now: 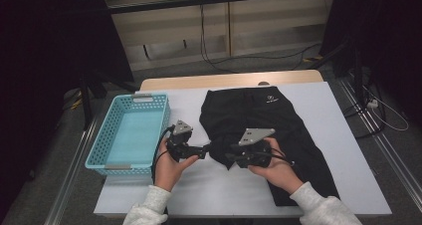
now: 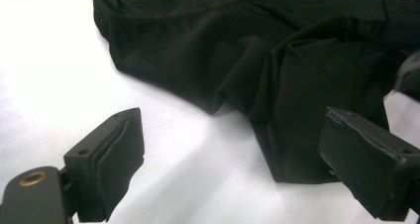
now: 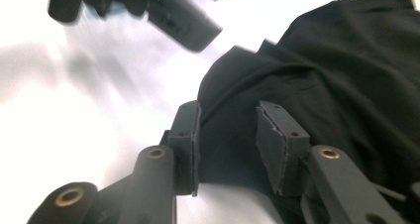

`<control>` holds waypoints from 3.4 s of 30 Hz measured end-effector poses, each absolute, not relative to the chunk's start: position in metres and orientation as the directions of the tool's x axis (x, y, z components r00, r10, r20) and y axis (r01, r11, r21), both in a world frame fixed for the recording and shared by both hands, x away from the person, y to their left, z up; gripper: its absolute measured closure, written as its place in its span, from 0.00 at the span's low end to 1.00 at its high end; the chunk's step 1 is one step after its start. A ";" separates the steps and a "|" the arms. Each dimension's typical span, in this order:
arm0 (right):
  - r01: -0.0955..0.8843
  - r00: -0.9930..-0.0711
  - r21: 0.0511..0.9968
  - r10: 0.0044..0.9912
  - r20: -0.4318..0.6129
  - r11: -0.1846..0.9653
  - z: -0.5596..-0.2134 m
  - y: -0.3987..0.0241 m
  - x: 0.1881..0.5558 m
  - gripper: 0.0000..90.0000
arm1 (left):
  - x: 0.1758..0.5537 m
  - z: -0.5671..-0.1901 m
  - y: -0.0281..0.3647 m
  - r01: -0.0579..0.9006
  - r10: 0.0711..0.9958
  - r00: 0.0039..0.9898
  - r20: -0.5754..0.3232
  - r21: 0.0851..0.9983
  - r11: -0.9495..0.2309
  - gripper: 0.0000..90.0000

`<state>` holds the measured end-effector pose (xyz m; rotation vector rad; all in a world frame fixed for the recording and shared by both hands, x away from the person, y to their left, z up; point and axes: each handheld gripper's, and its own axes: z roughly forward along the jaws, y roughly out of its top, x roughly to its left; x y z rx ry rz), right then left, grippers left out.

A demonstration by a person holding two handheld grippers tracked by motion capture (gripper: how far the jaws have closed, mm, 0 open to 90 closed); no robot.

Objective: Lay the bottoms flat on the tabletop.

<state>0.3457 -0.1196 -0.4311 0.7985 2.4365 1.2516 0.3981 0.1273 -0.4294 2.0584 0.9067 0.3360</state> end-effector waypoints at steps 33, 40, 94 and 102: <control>0.431 -0.619 0.864 0.782 0.073 0.260 -0.420 -0.198 0.381 0.99 | 0.400 -0.443 0.113 0.459 0.653 0.754 -0.075 0.771 -0.442 0.19; 0.423 -0.593 0.873 0.803 0.065 0.241 -0.417 -0.211 0.378 0.99 | 0.409 -0.443 0.104 0.415 0.626 0.780 -0.025 0.768 -0.488 0.51; 0.429 -0.685 0.830 0.727 0.043 0.356 -0.438 -0.175 0.371 0.99 | 0.407 -0.438 0.107 0.493 0.637 0.756 -0.150 0.771 -0.404 0.41; 0.431 -0.677 0.835 0.734 0.049 0.342 -0.437 -0.177 0.371 0.98 | 0.400 -0.448 0.091 0.511 0.586 0.793 -0.165 0.704 -0.493 0.60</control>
